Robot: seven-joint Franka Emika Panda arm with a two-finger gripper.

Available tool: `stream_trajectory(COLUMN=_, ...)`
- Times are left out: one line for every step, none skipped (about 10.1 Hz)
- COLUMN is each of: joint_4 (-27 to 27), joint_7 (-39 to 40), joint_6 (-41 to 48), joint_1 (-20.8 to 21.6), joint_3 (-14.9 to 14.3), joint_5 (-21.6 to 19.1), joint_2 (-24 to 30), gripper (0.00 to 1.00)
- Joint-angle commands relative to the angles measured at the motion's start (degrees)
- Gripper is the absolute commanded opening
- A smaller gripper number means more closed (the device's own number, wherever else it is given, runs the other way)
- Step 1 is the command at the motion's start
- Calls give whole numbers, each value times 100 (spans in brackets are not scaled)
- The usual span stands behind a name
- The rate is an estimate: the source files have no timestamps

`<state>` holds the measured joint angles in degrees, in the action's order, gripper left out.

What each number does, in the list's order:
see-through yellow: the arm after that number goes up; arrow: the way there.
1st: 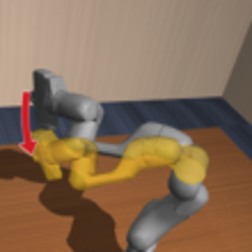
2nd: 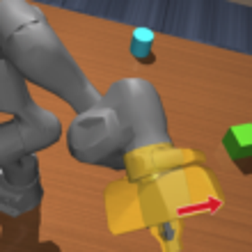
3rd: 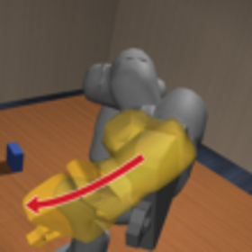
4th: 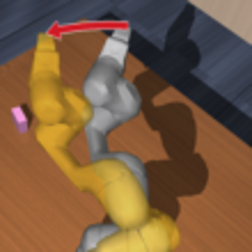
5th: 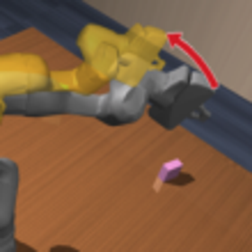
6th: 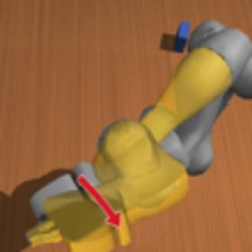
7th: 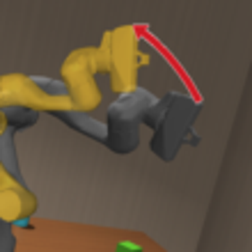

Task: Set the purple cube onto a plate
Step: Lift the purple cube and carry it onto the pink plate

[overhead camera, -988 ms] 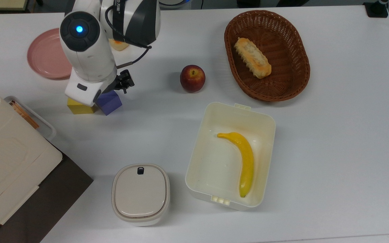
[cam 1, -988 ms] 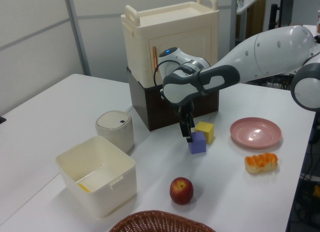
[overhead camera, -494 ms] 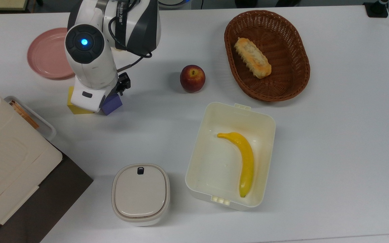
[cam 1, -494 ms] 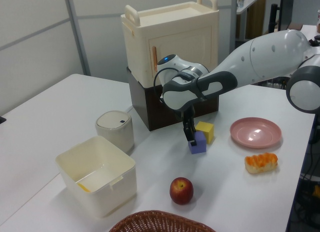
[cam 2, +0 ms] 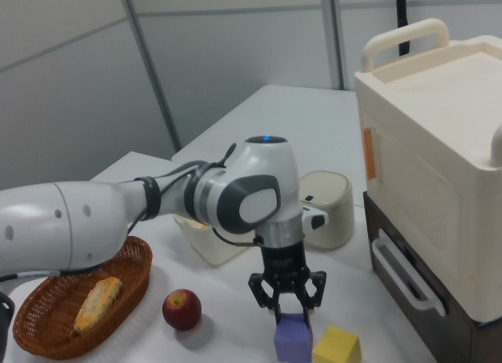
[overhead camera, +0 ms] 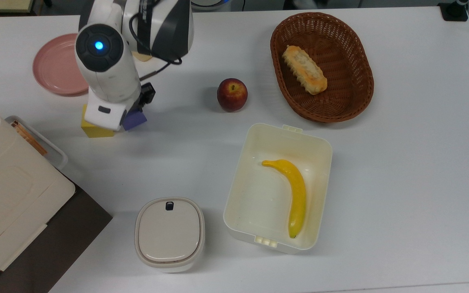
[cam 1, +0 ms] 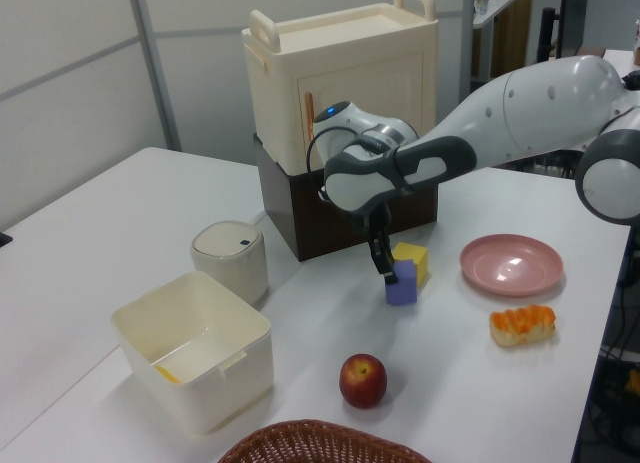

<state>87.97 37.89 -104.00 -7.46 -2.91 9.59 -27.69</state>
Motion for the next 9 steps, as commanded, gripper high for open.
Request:
stream_trajectory(joint_4=71, joint_7=121, joint_6=827, joint_1=34, joint_3=1, joint_5=104, joint_2=667, gripper=33)
stream_trajectory(joint_4=71, joint_7=122, joint_6=1038, joint_1=17, joint_3=-17, joint_5=122, joint_2=721, gripper=33)
stream_trajectory(joint_4=71, joint_7=130, joint_6=1258, joint_1=-36, joint_3=-43, joint_5=375, joint_2=747, gripper=33)
stream_trajectory(joint_4=71, joint_7=157, joint_6=1373, joint_1=-149, joint_3=-52, joint_5=621, joint_2=748, gripper=33)
stream_trajectory(joint_4=71, joint_7=157, joint_6=1409, joint_1=-316, joint_3=-52, joint_5=693, joint_2=748, gripper=36)
stream_trajectory(joint_4=80, joint_7=174, joint_6=1409, joint_1=-579, joint_3=-70, joint_5=702, joint_2=739, gripper=39)
stream_trajectory(joint_4=98, joint_7=314, joint_6=1409, joint_1=-764, joint_3=-78, joint_5=711, joint_2=713, gripper=39)
stream_trajectory(joint_4=106, joint_7=454, joint_6=1409, joint_1=-931, joint_3=-79, joint_5=763, joint_2=713, gripper=39)
stream_trajectory(joint_4=115, joint_7=664, joint_6=1409, joint_1=-1072, joint_3=-79, joint_5=773, joint_2=713, gripper=44)
